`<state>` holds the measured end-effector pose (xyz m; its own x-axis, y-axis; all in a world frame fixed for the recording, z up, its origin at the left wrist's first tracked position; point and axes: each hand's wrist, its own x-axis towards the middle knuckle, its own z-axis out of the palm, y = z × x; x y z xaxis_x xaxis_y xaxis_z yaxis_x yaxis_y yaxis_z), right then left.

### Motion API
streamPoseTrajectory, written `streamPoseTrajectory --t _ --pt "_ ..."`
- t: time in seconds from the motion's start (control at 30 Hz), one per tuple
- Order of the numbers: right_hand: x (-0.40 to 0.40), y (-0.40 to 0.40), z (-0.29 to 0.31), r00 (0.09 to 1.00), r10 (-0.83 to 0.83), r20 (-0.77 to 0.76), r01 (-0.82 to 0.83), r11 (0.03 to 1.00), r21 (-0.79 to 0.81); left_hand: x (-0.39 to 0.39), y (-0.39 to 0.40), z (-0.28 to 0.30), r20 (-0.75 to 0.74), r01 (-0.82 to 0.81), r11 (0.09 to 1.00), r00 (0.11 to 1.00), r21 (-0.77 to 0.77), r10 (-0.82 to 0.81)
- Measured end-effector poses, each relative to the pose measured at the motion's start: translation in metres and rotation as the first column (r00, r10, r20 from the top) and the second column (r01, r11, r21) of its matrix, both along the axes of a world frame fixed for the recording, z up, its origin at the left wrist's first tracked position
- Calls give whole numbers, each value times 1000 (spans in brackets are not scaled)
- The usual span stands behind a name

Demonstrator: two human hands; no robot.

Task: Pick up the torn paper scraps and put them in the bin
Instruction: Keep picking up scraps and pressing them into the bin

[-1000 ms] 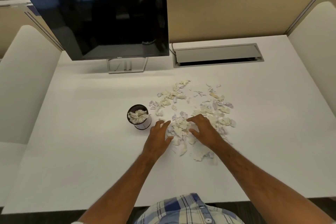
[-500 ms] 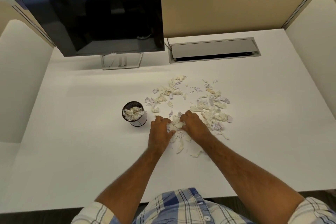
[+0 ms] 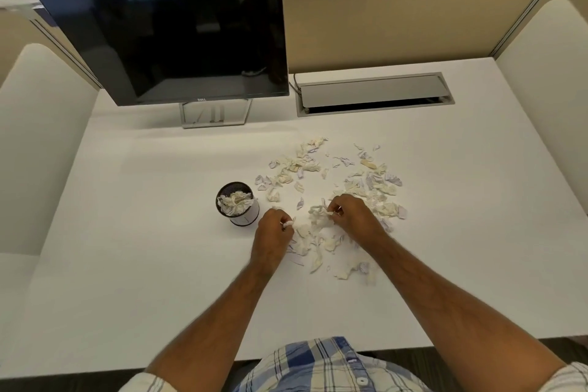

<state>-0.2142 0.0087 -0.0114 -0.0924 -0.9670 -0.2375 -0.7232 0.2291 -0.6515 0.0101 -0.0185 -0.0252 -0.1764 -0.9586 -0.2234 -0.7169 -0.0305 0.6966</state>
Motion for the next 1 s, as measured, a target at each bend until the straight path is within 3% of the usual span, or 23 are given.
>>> streamPoseTrajectory --t 0.27,0.5,0.6,0.77,1.0 --pt "0 -5 32 995 -15 97 21 998 -62 17 3 45 -163 -56 994 986 -93 41" --pt "19 -13 56 993 67 102 -52 989 -138 56 -29 84 -161 -122 963 983 -239 84" --pt "31 -17 63 987 107 121 -87 983 -159 76 -50 84 -128 -159 960 983 -232 131" --pt "50 -22 75 972 184 148 -155 969 -191 90 -66 71 -19 -76 988 997 -136 74" --pt "84 -43 93 945 290 150 -254 942 -220 108 -55 70 -162 -185 975 973 -120 164"
